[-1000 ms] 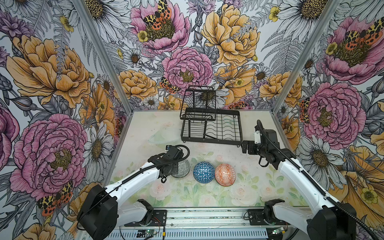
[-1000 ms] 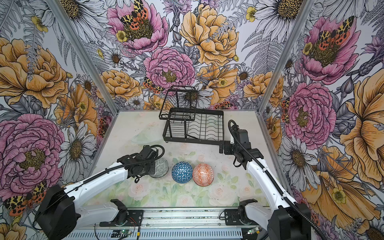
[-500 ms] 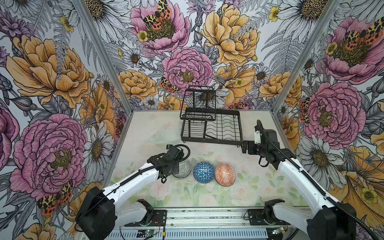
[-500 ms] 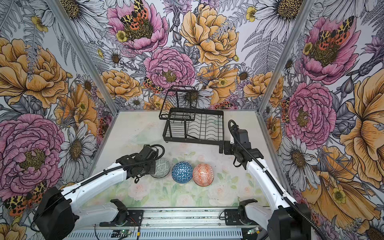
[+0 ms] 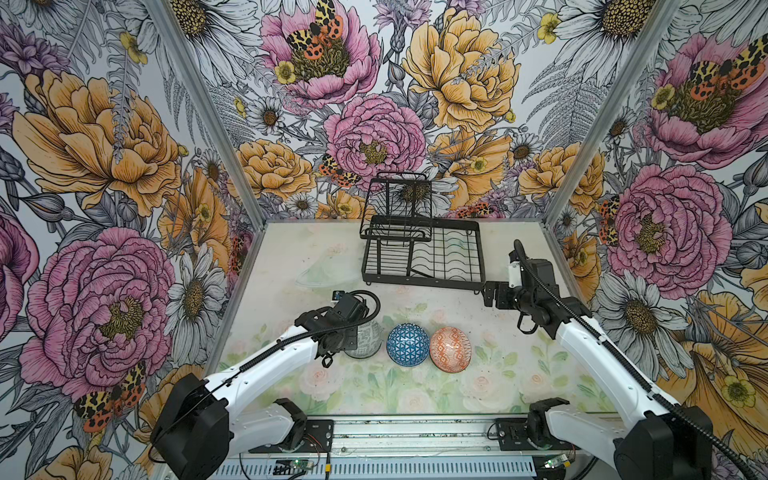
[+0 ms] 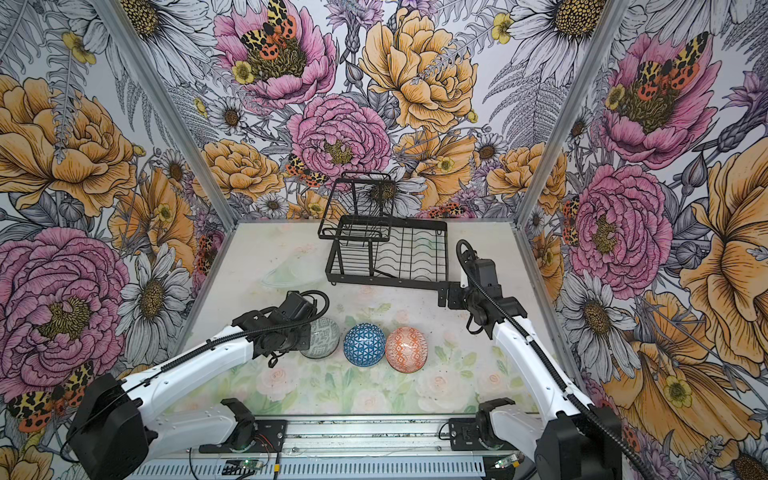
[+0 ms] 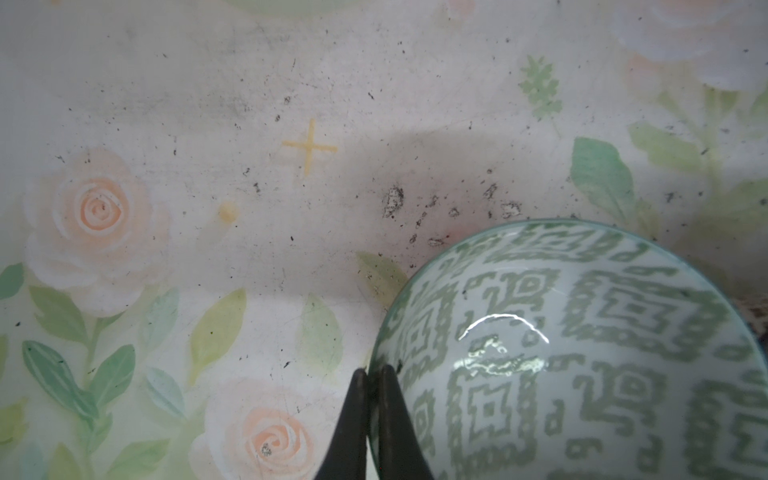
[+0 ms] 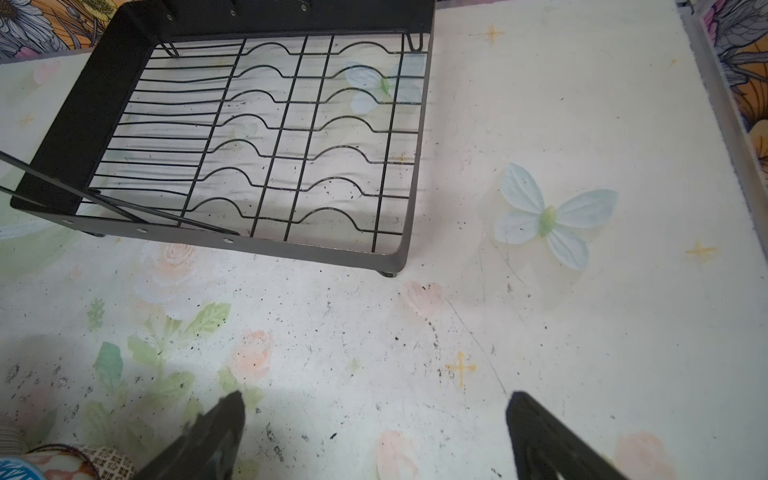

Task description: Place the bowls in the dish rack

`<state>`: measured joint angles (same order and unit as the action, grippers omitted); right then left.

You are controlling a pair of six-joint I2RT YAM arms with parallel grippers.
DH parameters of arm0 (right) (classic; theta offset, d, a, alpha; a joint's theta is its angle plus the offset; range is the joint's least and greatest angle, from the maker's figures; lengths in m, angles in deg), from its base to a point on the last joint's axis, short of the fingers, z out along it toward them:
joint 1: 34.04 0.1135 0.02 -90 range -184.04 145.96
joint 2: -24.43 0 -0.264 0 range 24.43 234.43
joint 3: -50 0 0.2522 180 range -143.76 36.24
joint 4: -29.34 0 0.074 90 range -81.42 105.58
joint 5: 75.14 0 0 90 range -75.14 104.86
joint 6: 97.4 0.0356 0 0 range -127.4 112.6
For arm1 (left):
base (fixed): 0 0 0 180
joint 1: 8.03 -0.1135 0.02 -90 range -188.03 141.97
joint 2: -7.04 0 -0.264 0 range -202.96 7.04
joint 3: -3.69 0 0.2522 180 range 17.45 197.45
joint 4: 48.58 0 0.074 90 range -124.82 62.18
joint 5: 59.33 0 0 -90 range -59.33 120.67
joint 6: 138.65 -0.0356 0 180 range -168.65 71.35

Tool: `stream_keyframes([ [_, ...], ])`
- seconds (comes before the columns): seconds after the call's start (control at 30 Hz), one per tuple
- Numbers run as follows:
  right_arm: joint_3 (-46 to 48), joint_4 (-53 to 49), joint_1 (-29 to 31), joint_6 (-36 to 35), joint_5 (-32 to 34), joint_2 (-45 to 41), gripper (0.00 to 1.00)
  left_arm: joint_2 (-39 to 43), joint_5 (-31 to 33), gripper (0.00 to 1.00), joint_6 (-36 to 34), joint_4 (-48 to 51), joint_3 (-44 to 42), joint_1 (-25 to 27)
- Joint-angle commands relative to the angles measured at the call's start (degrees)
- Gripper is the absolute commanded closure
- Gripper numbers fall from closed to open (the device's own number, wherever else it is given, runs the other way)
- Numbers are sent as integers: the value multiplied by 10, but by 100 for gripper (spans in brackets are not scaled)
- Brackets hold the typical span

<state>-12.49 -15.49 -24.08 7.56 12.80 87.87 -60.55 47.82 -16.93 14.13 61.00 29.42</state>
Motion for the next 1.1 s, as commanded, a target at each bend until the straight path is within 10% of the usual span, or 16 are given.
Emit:
stream_keyframes([
  [0.0,-11,1,5,-4,-5,-13,1,-2,20,97,11,30,8,8],
  [0.57,-8,1,5,-3,-7,-19,1,9,35,99,28,47,14,21],
  [0.67,-7,1,6,-3,-7,-19,1,18,53,86,10,45,24,21],
  [0.83,-8,2,5,-3,-7,-17,0,22,56,37,-36,9,29,8],
  [1.07,-8,1,6,-3,-6,-21,1,-33,47,30,-98,-38,35,-8],
])
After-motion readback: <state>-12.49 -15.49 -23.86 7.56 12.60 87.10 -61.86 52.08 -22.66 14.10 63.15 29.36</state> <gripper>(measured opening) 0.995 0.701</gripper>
